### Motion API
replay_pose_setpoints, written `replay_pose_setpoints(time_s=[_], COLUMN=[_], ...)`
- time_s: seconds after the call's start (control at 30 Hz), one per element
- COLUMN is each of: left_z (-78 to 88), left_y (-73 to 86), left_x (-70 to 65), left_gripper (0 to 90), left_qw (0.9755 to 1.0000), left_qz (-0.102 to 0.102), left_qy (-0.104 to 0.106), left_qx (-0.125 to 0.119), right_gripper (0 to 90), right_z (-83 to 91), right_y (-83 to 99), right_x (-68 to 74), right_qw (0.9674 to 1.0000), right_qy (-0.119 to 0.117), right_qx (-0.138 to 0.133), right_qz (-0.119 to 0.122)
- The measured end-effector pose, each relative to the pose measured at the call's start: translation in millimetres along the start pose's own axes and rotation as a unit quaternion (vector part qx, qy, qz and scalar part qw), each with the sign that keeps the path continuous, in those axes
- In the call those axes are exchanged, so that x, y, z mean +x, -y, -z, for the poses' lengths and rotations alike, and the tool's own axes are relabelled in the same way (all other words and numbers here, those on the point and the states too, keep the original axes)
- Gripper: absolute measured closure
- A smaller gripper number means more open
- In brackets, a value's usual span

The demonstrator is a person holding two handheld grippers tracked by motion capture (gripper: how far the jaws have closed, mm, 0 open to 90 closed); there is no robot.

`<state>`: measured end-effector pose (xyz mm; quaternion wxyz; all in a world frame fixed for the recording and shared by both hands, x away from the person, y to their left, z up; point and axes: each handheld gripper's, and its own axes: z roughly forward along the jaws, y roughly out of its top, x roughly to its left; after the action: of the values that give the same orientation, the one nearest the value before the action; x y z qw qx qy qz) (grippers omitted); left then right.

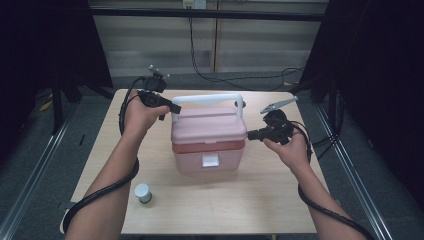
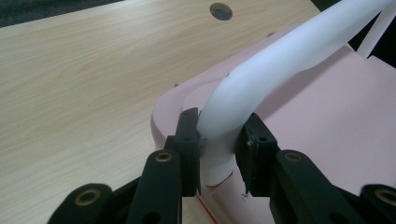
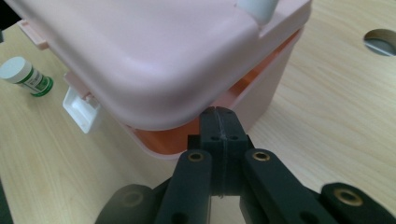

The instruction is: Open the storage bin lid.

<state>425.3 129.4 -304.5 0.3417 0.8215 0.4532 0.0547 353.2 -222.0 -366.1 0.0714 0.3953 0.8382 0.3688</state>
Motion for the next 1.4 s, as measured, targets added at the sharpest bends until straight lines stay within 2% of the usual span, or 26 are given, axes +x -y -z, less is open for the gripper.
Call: replay_pose_setpoints(time_s=[0.23, 0.3, 0.4, 0.47, 0.5, 0.77, 0.83, 0.9, 0.93, 0.97, 1.0, 1.03, 1.07, 1.2, 1.27, 1.4], left_z=[-0.2, 0.0, 1.4, 2.5, 2.5, 5.2, 3.1, 2.6, 2.3, 2.3, 3.1, 5.9, 7.6, 14.1, 19.8, 19.7], left_y=[0.1, 0.4, 0.3, 0.2, 0.2, 0.3, 1.9, 2.8, 4.7, 4.7, 5.6, 7.4, 8.5, 12.8, 19.0, 32.5], left_x=[1.2, 1.7, 2.9, 4.0, 4.0, 6.2, 7.7, 8.2, 9.2, 9.2, 10.6, 13.1, 13.8, 16.7, 21.2, 28.2], left_gripper=[71.5, 71.5, 71.5, 71.5, 71.5, 71.2, 70.6, 67.3, 62.6, 58.6, 58.6, 49.8, 46.6, 42.9, 40.6, 40.5], left_qw=[1.0, 1.0, 0.9999, 0.9998, 0.9998, 0.9994, 0.999, 0.9988, 0.9979, 0.9979, 0.9975, 0.9964, 0.9962, 0.9955, 0.9947, 0.9953], left_qz=[-0.002, -0.004, -0.013, -0.014, -0.014, -0.025, -0.024, -0.024, -0.022, -0.022, -0.023, -0.025, -0.024, -0.03, -0.028, -0.019], left_qy=[0.002, 0.003, -0.001, -0.004, -0.004, -0.007, -0.012, -0.016, -0.024, -0.024, -0.028, -0.038, -0.039, -0.05, -0.059, -0.062], left_qx=[-0.007, -0.008, -0.008, -0.01, -0.01, -0.023, -0.035, -0.041, -0.055, -0.055, -0.061, -0.072, -0.074, -0.074, -0.08, -0.072], right_gripper=[90.0, 90.0, 90.0, 90.0, 90.0, 90.0, 90.0, 90.0, 90.0, 90.0, 90.0, 90.0, 90.0, 90.0, 90.0, 90.0], right_z=[-9.7, -14.5, -17.5, -17.8, -17.8, -13.8, -13.6, -14.1, -14.8, -14.8, -15.2, -16.1, -16.4, -16.2, -15.9, -14.6], right_y=[-0.7, -2.5, -6.1, -8.8, -9.7, -17.0, -16.9, -16.3, -15.7, -15.7, -15.1, -13.9, -13.4, -12.8, -13.6, -14.4], right_x=[7.3, 15.0, 23.1, 26.9, 27.5, 33.3, 34.9, 36.3, 36.5, 36.5, 36.4, 35.7, 35.5, 35.6, 36.4, 35.8], right_qw=[0.9998, 0.9995, 0.9991, 0.9991, 0.9991, 0.9989, 0.999, 0.9989, 0.9987, 0.9987, 0.9987, 0.9987, 0.9988, 0.9988, 0.9988, 0.999], right_qy=[-0.014, -0.017, -0.022, -0.014, -0.02, -0.012, -0.013, -0.012, -0.012, -0.012, -0.011, -0.011, -0.011, -0.011, -0.01, -0.007], right_qx=[0.004, 0.013, 0.012, 0.015, 0.012, 0.013, 0.011, 0.014, 0.015, 0.015, 0.016, 0.018, 0.018, 0.014, 0.012, 0.01], right_qz=[0.01, 0.022, 0.034, 0.038, 0.035, 0.042, 0.042, 0.043, 0.047, 0.047, 0.048, 0.046, 0.045, 0.045, 0.046, 0.043])
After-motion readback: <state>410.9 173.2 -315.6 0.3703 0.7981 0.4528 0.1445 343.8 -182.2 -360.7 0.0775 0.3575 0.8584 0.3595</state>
